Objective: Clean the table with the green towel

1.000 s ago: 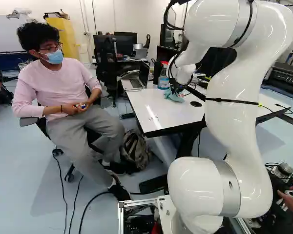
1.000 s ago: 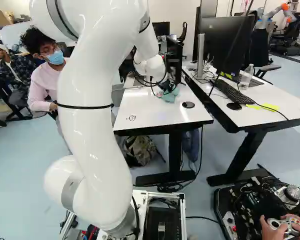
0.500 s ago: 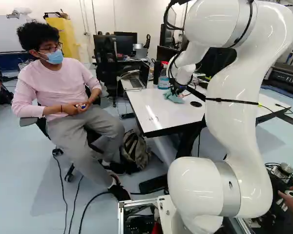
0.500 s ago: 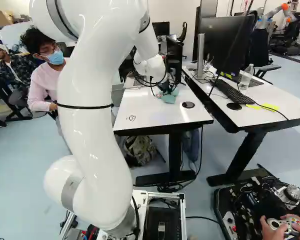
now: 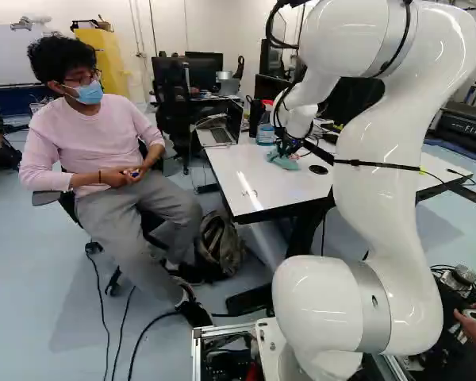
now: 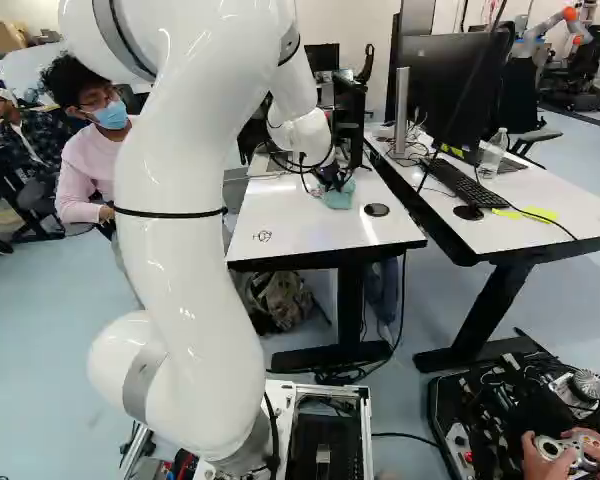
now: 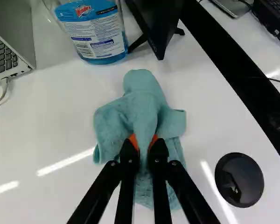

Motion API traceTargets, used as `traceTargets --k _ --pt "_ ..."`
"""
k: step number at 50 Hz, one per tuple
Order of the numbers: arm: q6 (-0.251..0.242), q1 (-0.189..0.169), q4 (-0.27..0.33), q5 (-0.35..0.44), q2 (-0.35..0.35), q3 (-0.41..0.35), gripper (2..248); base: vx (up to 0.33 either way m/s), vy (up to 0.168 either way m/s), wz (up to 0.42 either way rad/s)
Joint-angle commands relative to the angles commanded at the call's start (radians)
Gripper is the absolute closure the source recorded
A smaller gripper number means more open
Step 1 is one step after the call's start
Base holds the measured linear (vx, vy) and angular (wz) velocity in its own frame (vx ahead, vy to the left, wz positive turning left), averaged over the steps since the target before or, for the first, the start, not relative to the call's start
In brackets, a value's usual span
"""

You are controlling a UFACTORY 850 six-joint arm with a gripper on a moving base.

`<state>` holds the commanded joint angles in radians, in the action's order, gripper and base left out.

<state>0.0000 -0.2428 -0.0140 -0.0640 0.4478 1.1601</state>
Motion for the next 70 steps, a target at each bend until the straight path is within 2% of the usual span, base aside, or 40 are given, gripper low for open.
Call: traceTargets --k 13,22,32,54,70 --pt "0.000 -0.015 0.000 0.000 0.014 0.018 211 0.000 0.000 0.000" --pt "0.000 -0.028 0.000 0.000 0.046 0.060 211 0.000 0.000 0.000" --pt "0.000 -0.024 0.000 0.000 0.085 0.113 211 0.000 0.000 0.000" --pt "0.000 0.011 0.000 0.000 0.162 0.217 211 0.000 0.000 0.000" --pt "0.000 0.052 0.000 0.000 0.168 0.225 211 0.000 0.000 0.000"
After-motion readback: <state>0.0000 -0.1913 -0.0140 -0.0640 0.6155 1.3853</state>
